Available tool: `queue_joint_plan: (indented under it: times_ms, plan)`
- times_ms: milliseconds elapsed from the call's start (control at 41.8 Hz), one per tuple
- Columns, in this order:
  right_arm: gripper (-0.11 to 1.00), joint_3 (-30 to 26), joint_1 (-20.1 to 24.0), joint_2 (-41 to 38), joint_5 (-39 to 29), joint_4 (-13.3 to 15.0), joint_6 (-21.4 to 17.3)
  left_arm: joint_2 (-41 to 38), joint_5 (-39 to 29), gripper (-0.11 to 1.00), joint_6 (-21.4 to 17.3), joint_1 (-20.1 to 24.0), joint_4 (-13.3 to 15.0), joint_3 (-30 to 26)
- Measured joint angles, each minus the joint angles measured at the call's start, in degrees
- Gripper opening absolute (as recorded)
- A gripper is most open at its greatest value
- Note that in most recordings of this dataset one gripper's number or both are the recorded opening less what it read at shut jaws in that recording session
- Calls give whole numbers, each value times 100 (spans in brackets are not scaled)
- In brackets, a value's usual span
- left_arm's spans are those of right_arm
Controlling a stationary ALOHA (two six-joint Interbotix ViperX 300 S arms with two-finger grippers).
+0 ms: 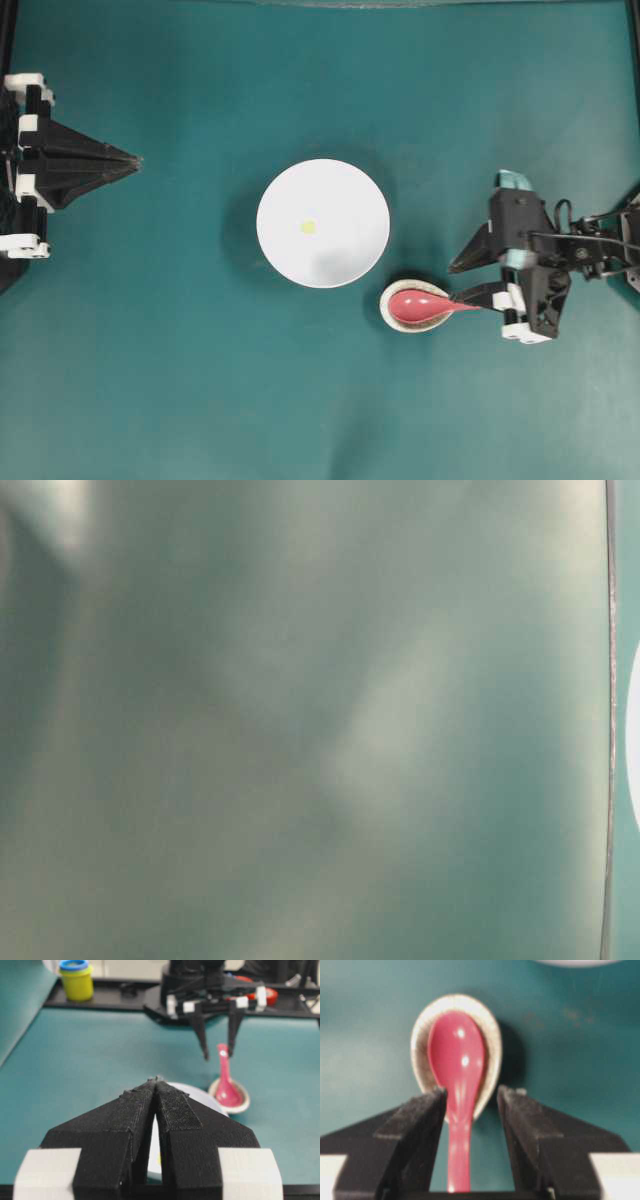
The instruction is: Scoop the yellow hexagonal prism block from the bowl with a spoon using the right arm.
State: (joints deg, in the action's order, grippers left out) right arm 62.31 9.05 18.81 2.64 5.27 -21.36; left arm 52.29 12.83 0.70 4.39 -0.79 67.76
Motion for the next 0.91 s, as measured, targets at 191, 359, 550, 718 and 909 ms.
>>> queue_joint_plan:
  times_ms: [191, 359, 550, 718, 909]
  plan:
    - [50, 650, 9, 18, 1521, 0, 0, -9, 0, 0, 0, 0, -9, 0]
    - [50, 1151, 9, -9, 2821, -9, 9, -35, 0, 0, 0, 9, -9, 0]
    - [50, 1529, 9, -316, 3929, -237, 220, -123, -9, 0, 0, 79, 0, 0]
    - [50, 1617, 53, -756, 4518, -536, 580, -176, -9, 0, 9, 114, 0, 0]
    - [50, 1608, 413, -1318, 5238, -993, 949, -185, 9, 0, 9, 123, 0, 0]
